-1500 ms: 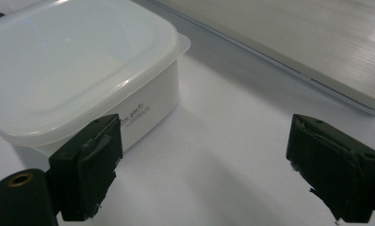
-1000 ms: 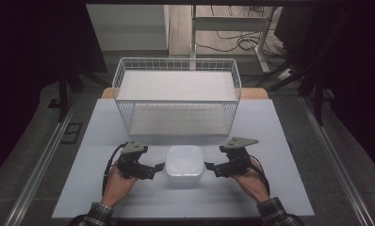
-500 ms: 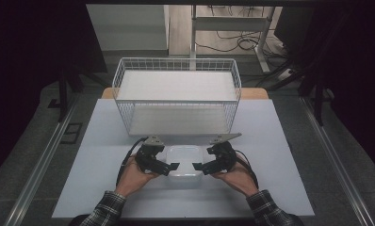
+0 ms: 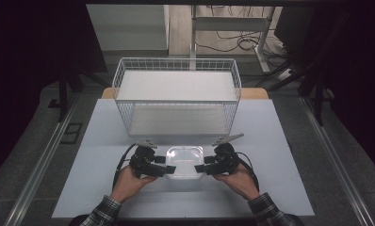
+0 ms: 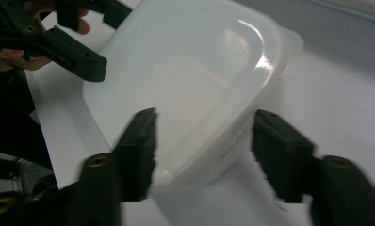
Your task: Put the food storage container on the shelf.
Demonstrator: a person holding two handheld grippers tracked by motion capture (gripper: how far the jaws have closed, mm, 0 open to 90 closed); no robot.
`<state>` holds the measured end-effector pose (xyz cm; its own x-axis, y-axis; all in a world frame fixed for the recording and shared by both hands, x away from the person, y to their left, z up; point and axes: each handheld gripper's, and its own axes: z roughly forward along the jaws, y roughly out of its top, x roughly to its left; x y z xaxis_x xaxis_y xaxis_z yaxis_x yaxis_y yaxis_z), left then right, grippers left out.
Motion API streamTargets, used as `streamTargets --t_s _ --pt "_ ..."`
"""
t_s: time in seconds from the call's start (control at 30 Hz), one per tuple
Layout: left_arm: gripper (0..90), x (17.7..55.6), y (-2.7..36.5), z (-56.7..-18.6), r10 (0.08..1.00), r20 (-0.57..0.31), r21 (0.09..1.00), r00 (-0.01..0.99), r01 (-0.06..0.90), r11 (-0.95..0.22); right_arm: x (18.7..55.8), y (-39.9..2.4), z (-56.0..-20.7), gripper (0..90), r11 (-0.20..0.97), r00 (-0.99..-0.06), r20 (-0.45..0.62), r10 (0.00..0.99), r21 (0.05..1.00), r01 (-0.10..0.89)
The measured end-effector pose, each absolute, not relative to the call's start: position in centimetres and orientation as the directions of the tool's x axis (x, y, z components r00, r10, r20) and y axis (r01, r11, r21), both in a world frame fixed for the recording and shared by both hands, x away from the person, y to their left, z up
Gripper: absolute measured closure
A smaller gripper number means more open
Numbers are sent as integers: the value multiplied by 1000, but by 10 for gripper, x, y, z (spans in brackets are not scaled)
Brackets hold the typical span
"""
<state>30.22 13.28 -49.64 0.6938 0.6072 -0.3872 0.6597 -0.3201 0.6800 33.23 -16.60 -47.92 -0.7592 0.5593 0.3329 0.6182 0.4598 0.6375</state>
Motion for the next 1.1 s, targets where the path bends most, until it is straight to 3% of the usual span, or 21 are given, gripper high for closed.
streamTargets --t_s 0.03,0.07,0.2,0.3,0.43,0.8,1.1 --pt "504 299 135 -493 611 -381 680 694 658 -324 329 -169 -476 533 453 -750 332 571 635 626" --pt "536 299 135 -493 611 -381 680 694 658 -324 329 -169 -476 533 453 -750 332 571 635 626" --pt "615 296 140 -492 622 -412 687 666 676 -269 320 -169 -472 609 424 -731 320 603 648 633" --pt "704 292 141 -487 653 -362 722 665 643 -254 317 -171 -468 715 396 -725 298 621 679 618" --pt "760 290 140 -488 671 -352 738 652 634 -229 317 -173 -470 768 363 -714 290 637 704 610" --pt "788 289 142 -482 711 -315 786 628 593 -175 316 -170 -467 782 312 -715 246 655 773 552" --pt "788 308 147 -471 732 -279 818 621 553 -158 338 -162 -456 780 308 -727 215 652 801 514"
